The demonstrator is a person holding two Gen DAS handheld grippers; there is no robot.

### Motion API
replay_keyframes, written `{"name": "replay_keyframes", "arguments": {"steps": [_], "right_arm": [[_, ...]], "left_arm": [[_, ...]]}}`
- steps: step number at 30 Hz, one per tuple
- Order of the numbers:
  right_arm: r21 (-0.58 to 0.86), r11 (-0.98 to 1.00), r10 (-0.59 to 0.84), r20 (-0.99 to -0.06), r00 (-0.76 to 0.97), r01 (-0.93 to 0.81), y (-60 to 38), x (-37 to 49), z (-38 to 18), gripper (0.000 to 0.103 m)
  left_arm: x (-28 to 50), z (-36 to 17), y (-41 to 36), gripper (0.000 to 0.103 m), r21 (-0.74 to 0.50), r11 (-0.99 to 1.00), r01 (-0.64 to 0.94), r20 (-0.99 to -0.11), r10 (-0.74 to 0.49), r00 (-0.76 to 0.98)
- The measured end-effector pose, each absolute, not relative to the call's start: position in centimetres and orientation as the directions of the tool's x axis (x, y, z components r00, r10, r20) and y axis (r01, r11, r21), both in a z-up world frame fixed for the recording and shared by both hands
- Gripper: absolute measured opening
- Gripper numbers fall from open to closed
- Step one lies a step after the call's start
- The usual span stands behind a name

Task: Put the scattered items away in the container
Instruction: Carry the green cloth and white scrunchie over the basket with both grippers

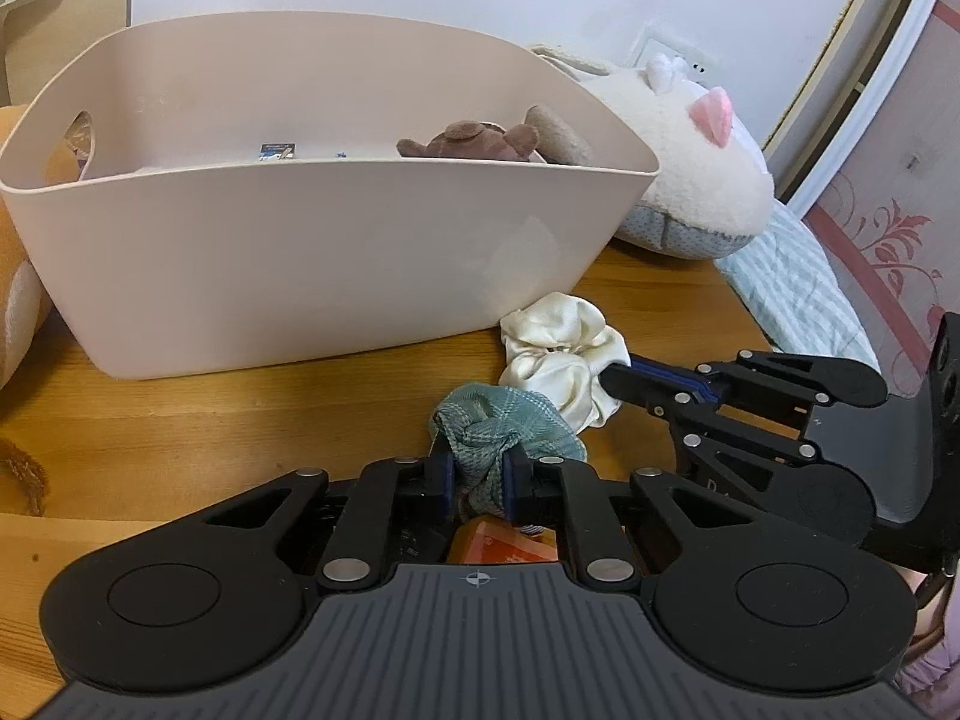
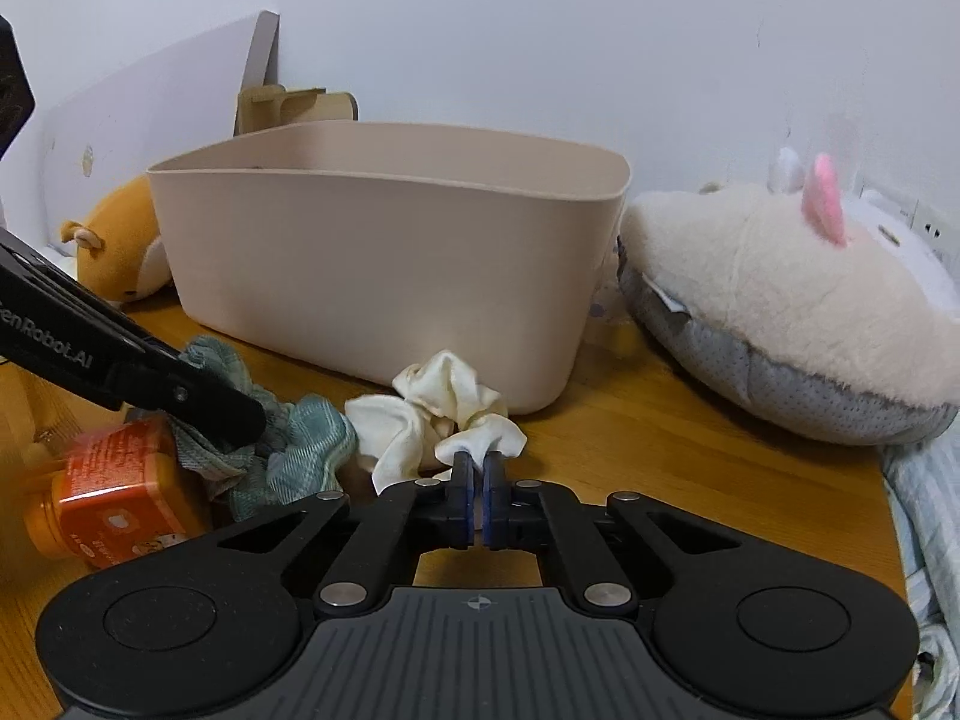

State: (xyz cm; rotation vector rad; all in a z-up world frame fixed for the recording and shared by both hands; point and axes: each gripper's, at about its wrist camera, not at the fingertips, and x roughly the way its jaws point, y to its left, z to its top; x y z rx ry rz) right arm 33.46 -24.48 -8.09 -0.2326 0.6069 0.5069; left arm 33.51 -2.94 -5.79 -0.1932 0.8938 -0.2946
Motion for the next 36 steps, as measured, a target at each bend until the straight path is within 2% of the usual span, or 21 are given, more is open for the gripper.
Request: {"name": "replay_keyframes", "arguments": {"steps": [12, 21, 36], "right_arm": [[-0.084, 0.852, 0.395, -0.546, 0.739, -0.517, -25.1, 31.4, -5.5, 0.002], [-0.102, 0.850, 0.414, -0.478, 0.775, -0.517, -25.5, 29.7, -1.8, 0.002], [-0.164, 0.844, 0.434, -0.351, 0.830, -0.511, -24.0, 29.8, 5.1, 0.002]], "left_arm": [[32.1, -4.0, -2.7, 0.012, -0.297, 0.936, 0.189, -0.702, -0.348, 0.621], [30.5, -0.8, -1.9, 0.012, -0.313, 0.925, 0.216, -0.642, -0.374, 0.669], [30.4, 6.6, 3.2, 0.012, -0.275, 0.947, 0.166, -0.526, -0.293, 0.799]]}}
